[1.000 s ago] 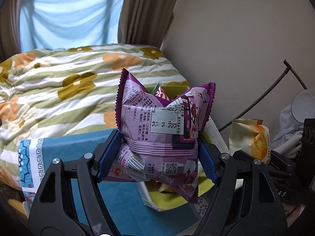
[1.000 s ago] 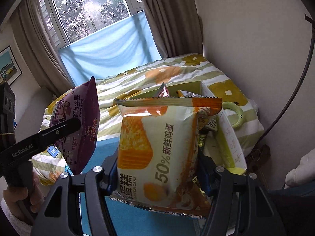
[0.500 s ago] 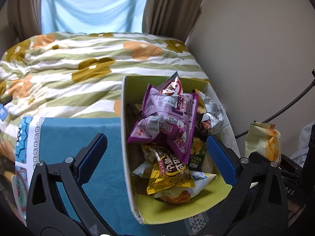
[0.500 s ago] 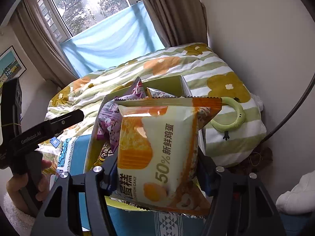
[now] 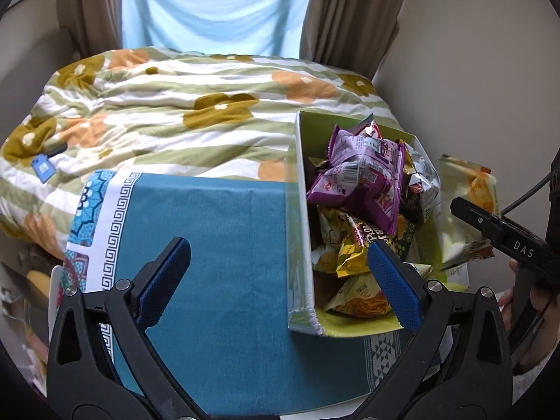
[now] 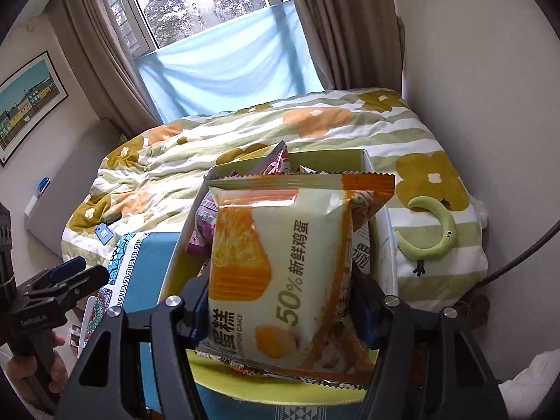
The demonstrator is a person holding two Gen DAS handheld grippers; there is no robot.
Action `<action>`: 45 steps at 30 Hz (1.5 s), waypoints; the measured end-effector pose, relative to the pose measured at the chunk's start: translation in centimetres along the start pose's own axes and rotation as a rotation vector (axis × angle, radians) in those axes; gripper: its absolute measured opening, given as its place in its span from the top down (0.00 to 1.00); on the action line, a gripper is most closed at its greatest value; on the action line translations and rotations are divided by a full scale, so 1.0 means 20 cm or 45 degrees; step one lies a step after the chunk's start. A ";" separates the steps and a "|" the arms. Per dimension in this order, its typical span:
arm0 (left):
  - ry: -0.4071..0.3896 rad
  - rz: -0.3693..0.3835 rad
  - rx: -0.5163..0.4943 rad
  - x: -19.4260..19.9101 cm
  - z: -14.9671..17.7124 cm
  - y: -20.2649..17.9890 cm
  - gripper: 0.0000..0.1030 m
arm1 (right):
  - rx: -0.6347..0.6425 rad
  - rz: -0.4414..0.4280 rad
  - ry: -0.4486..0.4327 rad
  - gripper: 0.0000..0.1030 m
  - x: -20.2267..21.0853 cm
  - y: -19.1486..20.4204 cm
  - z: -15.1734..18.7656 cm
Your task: Organize snacks
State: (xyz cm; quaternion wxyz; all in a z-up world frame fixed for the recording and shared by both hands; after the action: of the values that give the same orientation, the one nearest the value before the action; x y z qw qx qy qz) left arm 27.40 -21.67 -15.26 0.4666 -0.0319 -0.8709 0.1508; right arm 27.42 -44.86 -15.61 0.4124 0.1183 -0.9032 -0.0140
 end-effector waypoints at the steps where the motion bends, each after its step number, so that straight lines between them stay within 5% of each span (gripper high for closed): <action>1: -0.003 -0.015 0.003 0.01 0.02 0.02 0.03 | -0.002 -0.010 0.010 0.39 -0.03 0.00 0.00; 4: 0.009 -0.045 0.015 0.03 0.07 0.08 0.03 | 0.012 0.041 -0.008 0.03 -0.04 0.01 0.03; 5: 0.015 -0.043 0.017 0.03 0.09 0.10 0.03 | 0.024 0.063 -0.030 0.01 -0.02 0.02 0.04; 18: -0.092 0.039 -0.056 0.34 0.08 0.24 0.03 | -0.007 0.199 -0.096 0.01 0.24 0.16 0.15; 34: -0.563 -0.033 -0.183 1.18 0.09 0.48 0.01 | 0.141 0.349 -0.333 0.01 0.83 0.79 0.11; 45: -0.558 -0.065 -0.165 1.24 0.22 0.59 0.01 | 0.145 0.361 -0.320 0.01 0.85 0.97 0.24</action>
State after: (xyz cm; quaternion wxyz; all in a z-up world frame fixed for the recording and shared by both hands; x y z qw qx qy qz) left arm 8.87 -6.66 -1.13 0.2668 -0.0063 -0.9599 0.0859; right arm 9.22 -30.17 -3.82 0.2868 0.0103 -0.9545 0.0808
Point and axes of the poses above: each gripper's, at about its wrist camera, not at the fingertips, and x roughly against the way its jaws point, y to its left, z to its underside, the point moved 8 cm from there along -x, roughly the way its jaws point, and after that the axes turned 14 degrees about x, right-handed, at the moved point
